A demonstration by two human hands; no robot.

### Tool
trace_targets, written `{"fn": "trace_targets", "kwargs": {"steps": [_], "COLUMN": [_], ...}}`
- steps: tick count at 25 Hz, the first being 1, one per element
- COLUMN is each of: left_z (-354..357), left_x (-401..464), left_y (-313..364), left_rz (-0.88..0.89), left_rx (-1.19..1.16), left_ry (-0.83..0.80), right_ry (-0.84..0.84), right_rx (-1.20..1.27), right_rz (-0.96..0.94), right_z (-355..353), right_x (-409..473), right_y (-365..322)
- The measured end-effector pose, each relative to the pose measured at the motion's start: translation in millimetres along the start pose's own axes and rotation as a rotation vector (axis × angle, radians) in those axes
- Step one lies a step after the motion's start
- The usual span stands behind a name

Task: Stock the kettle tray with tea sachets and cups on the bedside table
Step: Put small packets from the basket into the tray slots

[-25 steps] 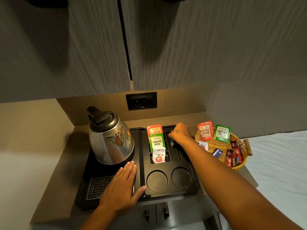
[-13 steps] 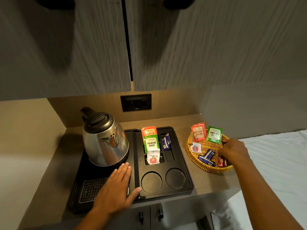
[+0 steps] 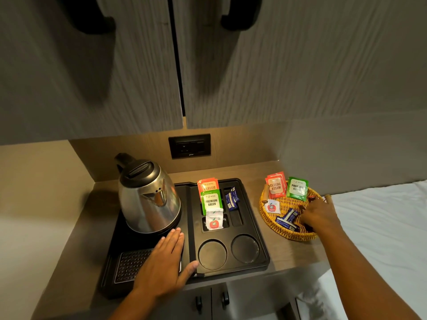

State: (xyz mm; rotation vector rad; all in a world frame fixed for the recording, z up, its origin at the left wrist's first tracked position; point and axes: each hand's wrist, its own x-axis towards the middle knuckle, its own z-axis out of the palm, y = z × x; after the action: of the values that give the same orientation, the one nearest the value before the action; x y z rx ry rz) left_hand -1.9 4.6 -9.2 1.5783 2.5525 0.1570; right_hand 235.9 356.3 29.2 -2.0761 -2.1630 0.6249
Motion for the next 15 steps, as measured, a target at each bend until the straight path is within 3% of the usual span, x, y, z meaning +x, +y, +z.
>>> {"fn": "trace_targets", "kwargs": {"steps": [7,11,15], "left_z": [0.5,1.1,0.7], "left_x": [-0.1,0.8,-0.1], "left_y": [0.2,0.5,2.1], "left_rz": [-0.003,-0.012,-0.014], "left_rx": [0.003,-0.017,-0.021], "left_ry": [-0.001,0.007,-0.007], "right_ry": [-0.009,0.028,0.084], "right_rx": [-0.059,0.139,0.191], "right_rz": [-0.025,0.015,-0.189], "right_z": [0.4,-23.3,-29.9], "right_x": [11.1,-2.8,-36.6], "right_y": [-0.5,-6.6,-50.8]}}
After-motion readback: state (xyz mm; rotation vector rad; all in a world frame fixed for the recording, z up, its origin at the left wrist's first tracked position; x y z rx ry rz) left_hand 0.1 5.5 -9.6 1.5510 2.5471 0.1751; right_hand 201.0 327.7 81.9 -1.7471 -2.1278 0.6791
